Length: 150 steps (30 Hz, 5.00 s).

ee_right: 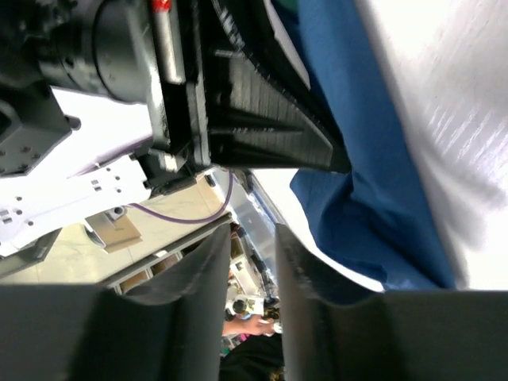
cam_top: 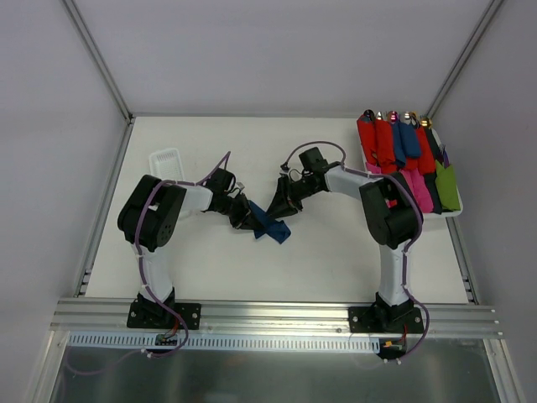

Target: Place the utensils on the paper napkin and roll it up

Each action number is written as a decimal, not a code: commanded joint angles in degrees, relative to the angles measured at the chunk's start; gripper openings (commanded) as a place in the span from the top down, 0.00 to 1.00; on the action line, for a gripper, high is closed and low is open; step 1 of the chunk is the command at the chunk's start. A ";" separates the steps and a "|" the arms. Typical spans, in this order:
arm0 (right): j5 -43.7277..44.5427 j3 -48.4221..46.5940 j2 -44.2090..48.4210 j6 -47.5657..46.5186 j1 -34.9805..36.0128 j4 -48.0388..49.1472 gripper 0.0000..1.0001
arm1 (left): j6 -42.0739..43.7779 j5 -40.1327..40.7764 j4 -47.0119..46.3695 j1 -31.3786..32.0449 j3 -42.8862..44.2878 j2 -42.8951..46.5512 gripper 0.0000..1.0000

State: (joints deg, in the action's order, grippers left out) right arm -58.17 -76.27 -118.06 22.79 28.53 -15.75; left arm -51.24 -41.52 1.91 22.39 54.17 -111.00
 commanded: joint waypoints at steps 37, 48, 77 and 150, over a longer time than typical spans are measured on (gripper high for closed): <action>4.65 2.70 0.90 -22.26 -0.50 -15.01 1.00 | 2.64 7.15 4.59 -0.33 -2.32 -2.64 1.00; 4.73 3.32 4.85 -21.12 0.82 -14.50 0.98 | 2.02 7.77 4.50 -0.24 -2.84 -2.82 1.00; 10.53 3.59 -3.58 -21.55 4.34 -12.20 0.94 | 1.50 8.64 4.42 -0.24 -2.84 0.16 1.00; 1.40 4.91 -4.29 -37.37 -0.94 -25.37 0.81 | -3.34 11.02 -7.80 3.18 -13.04 0.70 1.00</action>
State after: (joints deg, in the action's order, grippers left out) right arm -58.57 -70.81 -122.83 -13.56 28.47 -37.30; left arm -58.24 -40.45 -14.06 26.15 42.72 -106.89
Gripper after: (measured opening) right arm 0.189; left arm 0.006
